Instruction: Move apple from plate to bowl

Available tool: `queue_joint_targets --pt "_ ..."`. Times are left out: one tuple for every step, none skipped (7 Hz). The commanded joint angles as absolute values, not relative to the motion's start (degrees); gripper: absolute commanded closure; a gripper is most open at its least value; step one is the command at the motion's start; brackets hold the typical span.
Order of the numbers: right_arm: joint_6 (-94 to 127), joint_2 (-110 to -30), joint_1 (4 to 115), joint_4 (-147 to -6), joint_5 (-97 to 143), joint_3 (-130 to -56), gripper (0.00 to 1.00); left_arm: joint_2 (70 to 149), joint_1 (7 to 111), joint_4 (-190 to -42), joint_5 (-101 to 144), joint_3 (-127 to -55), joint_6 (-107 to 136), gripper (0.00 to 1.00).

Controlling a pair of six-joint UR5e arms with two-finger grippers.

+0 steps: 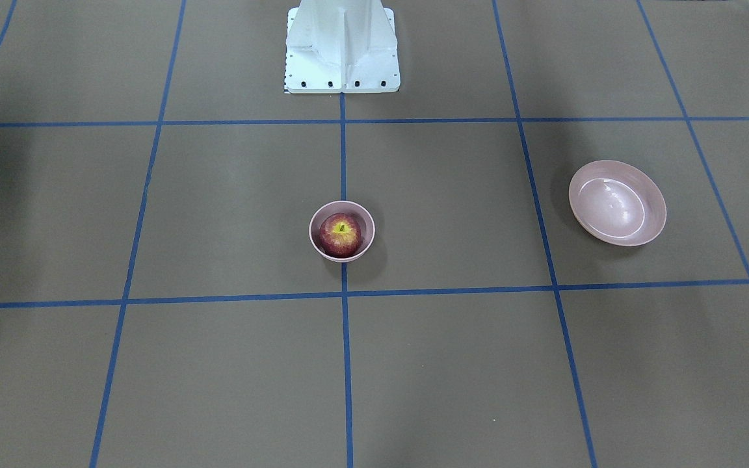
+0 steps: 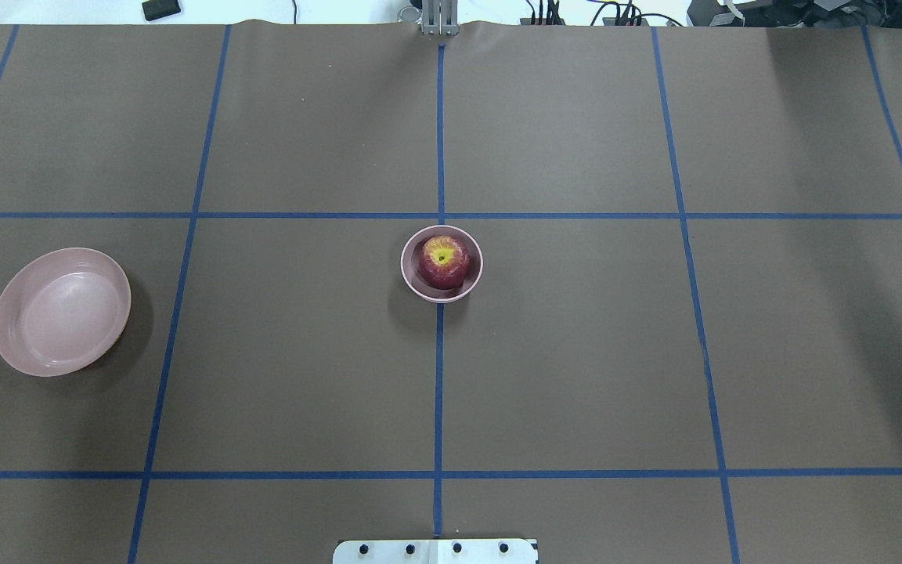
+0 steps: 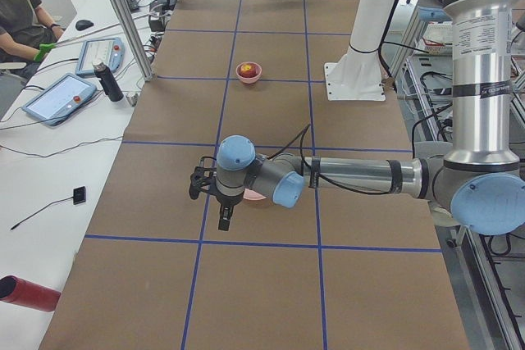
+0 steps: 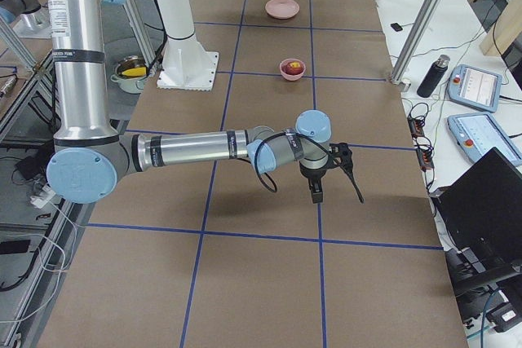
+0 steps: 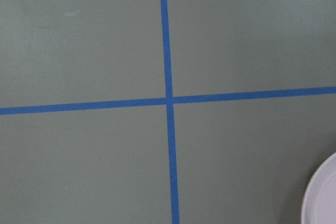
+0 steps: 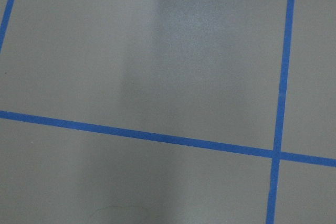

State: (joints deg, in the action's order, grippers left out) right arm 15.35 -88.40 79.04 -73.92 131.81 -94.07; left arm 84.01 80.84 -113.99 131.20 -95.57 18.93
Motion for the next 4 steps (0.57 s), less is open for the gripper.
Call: queue_joint_targets --pt "15.0 -88.3 79.3 -74.4 131.7 -92.7 0.0 84.6 80.5 -116.2 131.6 -95.4 18.7 0.02" --pt "15.2 -88.0 79.2 -74.4 131.7 -92.7 0.0 84.6 80.6 -116.3 132.4 -95.7 18.6 0.02" --pt "15.4 -87.7 79.2 -74.3 131.6 -92.7 0.0 84.5 80.6 -116.3 132.4 -95.6 18.5 0.02" --pt "15.4 -87.7 79.1 -74.3 131.7 -92.7 0.0 84.3 80.6 -116.3 132.1 -95.5 18.5 0.02"
